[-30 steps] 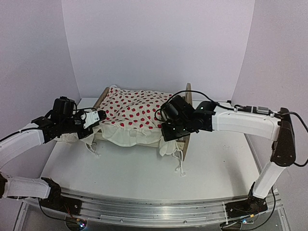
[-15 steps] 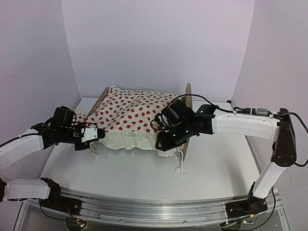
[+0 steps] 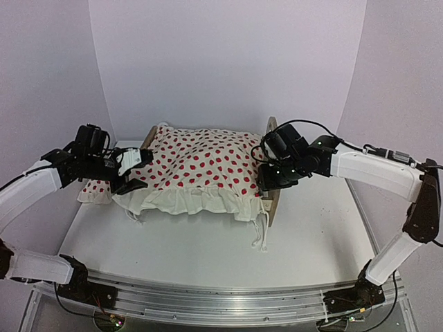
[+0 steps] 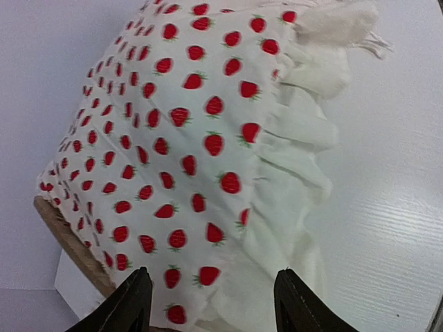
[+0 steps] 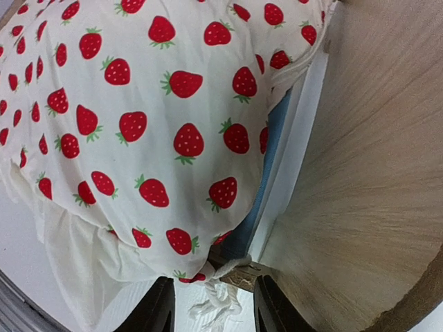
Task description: Set up the pet bed
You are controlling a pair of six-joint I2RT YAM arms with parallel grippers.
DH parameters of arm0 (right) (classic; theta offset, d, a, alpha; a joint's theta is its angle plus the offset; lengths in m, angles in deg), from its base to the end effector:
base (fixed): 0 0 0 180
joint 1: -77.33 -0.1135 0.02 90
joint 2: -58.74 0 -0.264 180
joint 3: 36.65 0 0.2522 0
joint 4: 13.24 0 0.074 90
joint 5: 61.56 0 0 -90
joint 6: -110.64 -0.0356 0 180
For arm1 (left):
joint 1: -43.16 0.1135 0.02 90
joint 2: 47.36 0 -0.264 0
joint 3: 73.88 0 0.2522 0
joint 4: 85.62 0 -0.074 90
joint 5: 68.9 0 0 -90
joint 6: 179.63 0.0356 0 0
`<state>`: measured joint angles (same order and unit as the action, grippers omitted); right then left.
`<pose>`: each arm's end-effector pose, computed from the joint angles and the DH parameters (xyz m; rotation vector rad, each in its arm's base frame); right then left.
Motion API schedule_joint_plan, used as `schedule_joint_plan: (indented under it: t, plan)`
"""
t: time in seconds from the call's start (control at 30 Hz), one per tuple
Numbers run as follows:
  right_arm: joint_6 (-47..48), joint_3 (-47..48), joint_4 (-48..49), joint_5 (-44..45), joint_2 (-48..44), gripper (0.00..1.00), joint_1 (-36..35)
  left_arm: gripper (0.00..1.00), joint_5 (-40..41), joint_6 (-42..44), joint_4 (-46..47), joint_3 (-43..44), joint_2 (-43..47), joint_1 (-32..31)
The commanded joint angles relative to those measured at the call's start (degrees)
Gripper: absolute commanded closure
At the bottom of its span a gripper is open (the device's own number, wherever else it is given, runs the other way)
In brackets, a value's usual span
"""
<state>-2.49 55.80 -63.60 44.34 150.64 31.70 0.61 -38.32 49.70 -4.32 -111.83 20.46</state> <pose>0.2523 0.2439 0.2971 -0.3486 2.3822 0.2196 0.2167 -0.1042 0.3057 1.4774 1.6484 -0.1298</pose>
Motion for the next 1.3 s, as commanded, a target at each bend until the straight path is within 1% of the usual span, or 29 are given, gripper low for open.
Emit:
schedule_joint_plan:
  t: [0.0,0.07,0.13,0.2,0.27,0.33,0.43,0.53,0.63,0.7,0.77,0.83,0.9,0.93,1.0,1.1,1.13,1.2,1.27]
  plan:
    - [5.0,0.3,-4.3,5.7,0.7,0.61,6.5,0.35,11.5,-20.8,6.5,7.7,-5.9,2.9]
    - [7.4,1.3,-4.7,4.6,1.3,0.61,8.9,0.29,14.9,-25.9,7.7,9.6,-7.9,6.9]
    - [10.0,3.2,-4.7,2.0,1.9,0.6,9.9,0.23,18.0,-29.1,6.6,11.2,-10.5,10.9]
    - [12.8,6.0,-4.8,-2.9,3.0,0.57,9.9,0.18,21.4,-31.5,4.3,12.2,-14.4,14.4]
    - [13.4,9.1,-4.7,-9.0,3.9,0.54,9.9,0.14,24.5,-33.0,3.1,12.6,-19.1,17.3]
    - [14.0,11.4,-4.6,-13.4,4.4,0.5,9.9,0.1,25.8,-32.7,2.7,13.6,-23.3,19.6]
    - [14.9,15.1,-4.5,-18.4,4.6,0.47,9.9,0.09,28.4,-30.3,3.7,17.0,-30.9,21.6]
    - [16.6,18.2,-4.3,-23.7,4.4,0.46,9.9,0.12,29.6,-29.6,4.3,22.0,-39.1,25.3]
    - [17.5,19.7,-4.2,-25.4,3.7,0.45,9.9,0.17,30.1,-27.3,4.1,25.8,-45.7,27.5]
    - [17.9,19.4,-4.2,-24.7,2.8,0.45,9.9,0.21,28.5,-26.4,3.5,27.1,-48.9,28.0]
    - [18.1,18.6,-4.1,-23.1,1.9,0.45,9.9,0.31,26.6,-26.0,3.2,27.6,-51.8,28.0]
    - [17.9,18.1,-4.1,-22.0,1.0,0.45,9.9,0.54,25.9,-25.6,3.3,27.9,-54.1,28.0]
    - [17.4,18.0,-3.9,-21.7,0.6,0.45,9.9,0.91,25.9,-24.4,2.4,29.0,-55.3,28.0]
    - [17.2,18.5,-3.6,-22.0,0.6,0.45,9.9,0.98,25.9,-24.1,1.2,29.9,-55.4,28.0]
    - [16.8,20.9,-3.2,-23.1,1.5,0.44,9.9,1.0,22.8,-23.6,-1.4,31.1,-53.0,28.0]
    - [16.1,25.4,-1.7,-26.1,4.1,0.43,9.9,1.0,10.8,-20.5,-2.1,29.3,-43.2,27.7]
    - [15.7,26.7,-0.9,-27.1,5.0,0.42,9.9,1.0,6.7,-17.9,-2.2,28.2,-39.2,27.4]
    - [14.7,28.5,1.5,-28.5,6.3,0.42,9.9,1.0,-1.7,-9.0,-4.4,25.8,-31.2,25.9]
    - [13.9,28.8,4.2,-29.6,6.8,0.42,9.9,1.0,-6.9,1.2,-6.8,24.2,-24.9,23.1]
